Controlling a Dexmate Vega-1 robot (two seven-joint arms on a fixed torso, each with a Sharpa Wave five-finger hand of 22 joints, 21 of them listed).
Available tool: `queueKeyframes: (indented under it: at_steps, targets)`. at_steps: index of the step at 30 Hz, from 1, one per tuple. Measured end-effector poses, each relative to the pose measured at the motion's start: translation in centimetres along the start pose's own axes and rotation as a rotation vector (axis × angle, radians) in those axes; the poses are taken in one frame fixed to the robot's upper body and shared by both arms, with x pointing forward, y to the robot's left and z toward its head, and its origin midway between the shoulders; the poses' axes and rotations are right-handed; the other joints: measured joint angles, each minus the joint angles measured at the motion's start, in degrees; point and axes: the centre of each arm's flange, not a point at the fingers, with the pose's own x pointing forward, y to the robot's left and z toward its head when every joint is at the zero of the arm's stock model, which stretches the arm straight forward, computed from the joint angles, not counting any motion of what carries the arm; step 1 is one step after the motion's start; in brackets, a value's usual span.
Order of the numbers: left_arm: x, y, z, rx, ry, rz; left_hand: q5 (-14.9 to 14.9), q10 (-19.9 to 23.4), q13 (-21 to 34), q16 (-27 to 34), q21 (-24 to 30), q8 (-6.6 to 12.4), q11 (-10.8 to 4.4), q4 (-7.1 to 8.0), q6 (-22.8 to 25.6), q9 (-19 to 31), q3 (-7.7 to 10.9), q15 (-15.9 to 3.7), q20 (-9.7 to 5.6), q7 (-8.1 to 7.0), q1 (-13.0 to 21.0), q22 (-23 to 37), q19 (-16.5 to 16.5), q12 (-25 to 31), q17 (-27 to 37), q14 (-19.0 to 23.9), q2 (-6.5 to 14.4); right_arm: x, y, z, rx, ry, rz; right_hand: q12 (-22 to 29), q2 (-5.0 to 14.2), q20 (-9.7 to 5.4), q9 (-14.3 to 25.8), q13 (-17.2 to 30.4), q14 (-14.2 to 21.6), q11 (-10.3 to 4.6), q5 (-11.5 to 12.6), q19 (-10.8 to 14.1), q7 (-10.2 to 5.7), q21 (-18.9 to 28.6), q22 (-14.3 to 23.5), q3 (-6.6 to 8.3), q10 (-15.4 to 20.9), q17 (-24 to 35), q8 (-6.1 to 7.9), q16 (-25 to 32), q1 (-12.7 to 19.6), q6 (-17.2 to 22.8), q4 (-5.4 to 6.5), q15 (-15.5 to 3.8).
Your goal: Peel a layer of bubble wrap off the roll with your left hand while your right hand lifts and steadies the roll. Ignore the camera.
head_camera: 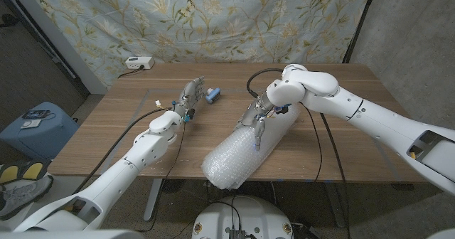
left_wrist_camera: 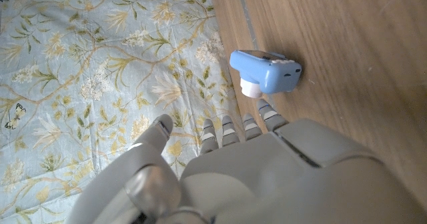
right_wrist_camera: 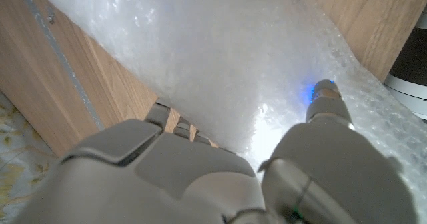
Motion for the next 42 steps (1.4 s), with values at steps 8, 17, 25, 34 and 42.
queueKeyframes:
  at_steps: [8, 17, 25, 34, 42]
  targets:
    - [-0.4, 0.2, 0.3, 0.0, -0.019, 0.017, 0.0, 0.0, 0.0, 0.0, 0.0, 0.0, 0.0, -0.25, 0.0, 0.0, -0.25, 0.0, 0.0, 0.0, 0.1, 0.0, 0.0, 0.0, 0.0, 0.0, 0.1, 0.3, 0.1, -0.4, -0.01, 0.006, -0.025, 4.0, 0.4, -2.65, 0.9, 2.9, 6.0, -2.04, 0.7, 4.0, 0.75, 0.3, 0.0, 0.4, 5.8, 1.9, 2.52, 2.8, 1.6, 1.6, -0.4, -2.88]
    - [-0.6, 0.2, 0.4, 0.002, -0.028, 0.028, 0.2, 0.7, 0.0, 0.0, 0.0, 0.0, 0.14, -0.42, 0.8, 0.0, -0.08, -0.09, 0.03, 0.19, 0.1, 0.0, 0.8, 0.0, 0.0, 0.7, 0.1, 0.7, 0.4, -0.8, -0.014, 0.0, -0.085, 13.2, -1.06, -8.2, 2.3, 9.0, 17.8, -4.41, 2.0, 13.1, 1.68, 1.8, 0.3, -0.16, 17.3, 6.0, 8.76, 7.9, 4.2, 14.4, -0.96, -4.79]
    - [-0.6, 0.0, 0.6, 0.003, -0.044, 0.052, 0.2, 3.2, 0.0, 0.5, 0.3, 0.5, -0.11, -1.28, 3.7, 0.0, 0.31, 0.21, 0.28, 0.84, 0.8, 0.0, 2.6, 0.9, 0.0, 3.1, 0.4, 0.9, 1.1, -1.4, 0.005, -0.007, -0.134, 19.1, -2.37, -12.03, 2.9, 12.9, 25.7, -4.46, 2.4, 19.5, 3.06, 3.3, 0.3, -0.4, 23.8, 9.3, 12.24, 11.7, 5.5, 22.3, -1.19, -4.93]
    - [-0.6, 0.0, 0.8, 0.002, -0.063, 0.076, 0.2, 3.6, 0.0, 0.5, 0.2, 0.72, 0.1, -1.75, 4.5, 0.0, 0.3, 0.2, 0.41, 1.03, 1.3, 0.0, 3.1, 0.9, 0.0, 3.9, 0.4, 1.3, 1.9, -2.2, 0.028, -0.019, -0.21, 26.5, -4.32, -14.75, 2.6, 16.3, 35.5, -5.18, 2.9, 27.2, 3.78, 5.5, 0.5, -0.83, 33.6, 13.4, 16.36, 16.2, 7.5, 33.6, -1.26, -5.33]
    - [-0.6, 0.2, 0.9, 0.002, -0.064, 0.086, 0.2, 3.6, 0.0, 0.4, 0.2, 0.88, 0.1, -1.98, 4.8, 0.0, 0.54, 0.2, 0.41, 1.32, 1.3, 0.0, 3.1, 0.9, 0.0, 3.9, 0.4, 1.6, 2.7, -2.8, 0.053, -0.032, -0.279, 30.0, -5.88, -15.36, 1.5, 16.3, 43.0, -5.84, 2.6, 32.2, 4.16, 7.3, 0.7, -0.94, 39.8, 15.1, 18.86, 17.3, 9.0, 40.7, -1.43, -5.99]
